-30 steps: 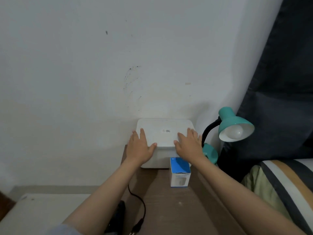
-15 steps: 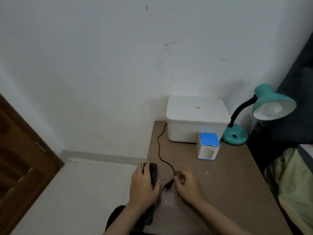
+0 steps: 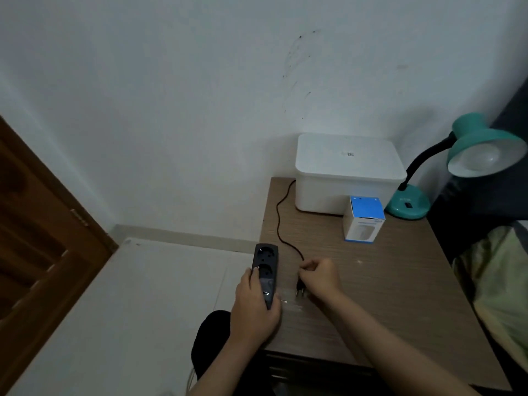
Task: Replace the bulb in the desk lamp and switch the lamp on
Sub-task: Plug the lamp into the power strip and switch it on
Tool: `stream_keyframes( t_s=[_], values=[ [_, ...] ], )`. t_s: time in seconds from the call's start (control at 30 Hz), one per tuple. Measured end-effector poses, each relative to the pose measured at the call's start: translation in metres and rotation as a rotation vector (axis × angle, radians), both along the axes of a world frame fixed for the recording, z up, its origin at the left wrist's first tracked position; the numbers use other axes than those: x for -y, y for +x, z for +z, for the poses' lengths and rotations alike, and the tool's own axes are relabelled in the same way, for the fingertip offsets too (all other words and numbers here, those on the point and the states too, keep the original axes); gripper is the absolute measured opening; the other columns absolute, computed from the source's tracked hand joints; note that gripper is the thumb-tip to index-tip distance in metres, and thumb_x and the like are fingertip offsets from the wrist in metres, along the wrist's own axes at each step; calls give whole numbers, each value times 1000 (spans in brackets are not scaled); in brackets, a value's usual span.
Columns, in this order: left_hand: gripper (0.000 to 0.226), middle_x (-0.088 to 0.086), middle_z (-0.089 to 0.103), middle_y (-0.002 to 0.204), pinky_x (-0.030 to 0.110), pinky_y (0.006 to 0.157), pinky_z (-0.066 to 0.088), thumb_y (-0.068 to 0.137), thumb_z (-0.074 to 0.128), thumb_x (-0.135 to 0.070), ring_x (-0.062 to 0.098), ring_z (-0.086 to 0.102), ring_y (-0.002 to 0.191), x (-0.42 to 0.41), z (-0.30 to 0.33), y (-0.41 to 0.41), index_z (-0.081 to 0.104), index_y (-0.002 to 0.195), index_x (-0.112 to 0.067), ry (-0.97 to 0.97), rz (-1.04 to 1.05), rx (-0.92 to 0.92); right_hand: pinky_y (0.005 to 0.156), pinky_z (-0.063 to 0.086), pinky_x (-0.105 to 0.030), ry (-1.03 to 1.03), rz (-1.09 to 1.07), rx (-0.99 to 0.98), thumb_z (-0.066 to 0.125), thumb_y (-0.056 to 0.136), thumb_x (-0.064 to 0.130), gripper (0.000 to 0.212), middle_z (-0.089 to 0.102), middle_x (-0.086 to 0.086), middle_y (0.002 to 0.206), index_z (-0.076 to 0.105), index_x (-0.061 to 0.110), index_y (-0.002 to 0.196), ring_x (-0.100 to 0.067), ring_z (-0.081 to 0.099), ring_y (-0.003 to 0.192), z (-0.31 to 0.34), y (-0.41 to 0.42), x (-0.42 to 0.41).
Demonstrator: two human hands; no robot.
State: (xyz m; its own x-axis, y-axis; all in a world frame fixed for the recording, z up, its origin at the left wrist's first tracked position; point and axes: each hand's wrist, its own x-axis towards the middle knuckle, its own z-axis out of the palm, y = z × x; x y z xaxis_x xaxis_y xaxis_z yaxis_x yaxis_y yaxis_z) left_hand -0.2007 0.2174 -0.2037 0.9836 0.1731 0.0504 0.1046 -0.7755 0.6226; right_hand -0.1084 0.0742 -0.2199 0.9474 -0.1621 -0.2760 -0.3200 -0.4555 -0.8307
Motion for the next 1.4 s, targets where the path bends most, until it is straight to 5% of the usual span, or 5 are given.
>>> stream_keyframes(
  t_s=[0.33, 0.67, 0.83, 0.97, 1.4],
  values=[
    [71, 9, 31, 148, 29, 101, 36, 85, 56, -37, 21, 31, 133, 1, -4, -1, 26, 142, -9, 3, 24, 26, 92, 54, -49, 512, -71, 32, 70, 80, 4, 18, 69, -8, 96, 72, 17, 93, -31, 67, 98, 34, -6, -5],
    [70, 8, 36, 144, 30, 98, 38, 83, 60, -35, 21, 37, 129, 2, -5, -1, 31, 140, -9, -11, 57, 57, 67, 49, -8, 294, 90, 399, 73, 78, 5, 19, 70, 1, 88, 73, 18, 92, -2, 64, 78, 51, 5, -37],
    [68, 8, 42, 139, 23, 92, 35, 81, 63, -33, 20, 42, 124, 1, -5, -1, 35, 138, -9, -23, 63, 79, 71, 50, -11, 78, 265, 506, 73, 76, 3, 17, 65, 15, 82, 75, 15, 88, 2, 63, 75, 39, 11, -44],
    [68, 6, 44, 137, 18, 90, 30, 80, 63, -35, 19, 43, 122, 0, -7, -1, 36, 137, -10, -22, 62, 87, 74, 52, -17, -26, 377, 570, 73, 76, 5, 18, 70, 5, 88, 76, 14, 91, -6, 64, 79, 36, 13, -46],
    [67, 9, 48, 133, 20, 89, 32, 78, 65, -33, 22, 47, 119, 1, -8, 0, 40, 134, -7, -24, 74, 100, 75, 56, -30, -39, 511, 584, 73, 75, 4, 20, 72, -1, 89, 76, 12, 93, -15, 66, 79, 39, 20, -49]
  ],
)
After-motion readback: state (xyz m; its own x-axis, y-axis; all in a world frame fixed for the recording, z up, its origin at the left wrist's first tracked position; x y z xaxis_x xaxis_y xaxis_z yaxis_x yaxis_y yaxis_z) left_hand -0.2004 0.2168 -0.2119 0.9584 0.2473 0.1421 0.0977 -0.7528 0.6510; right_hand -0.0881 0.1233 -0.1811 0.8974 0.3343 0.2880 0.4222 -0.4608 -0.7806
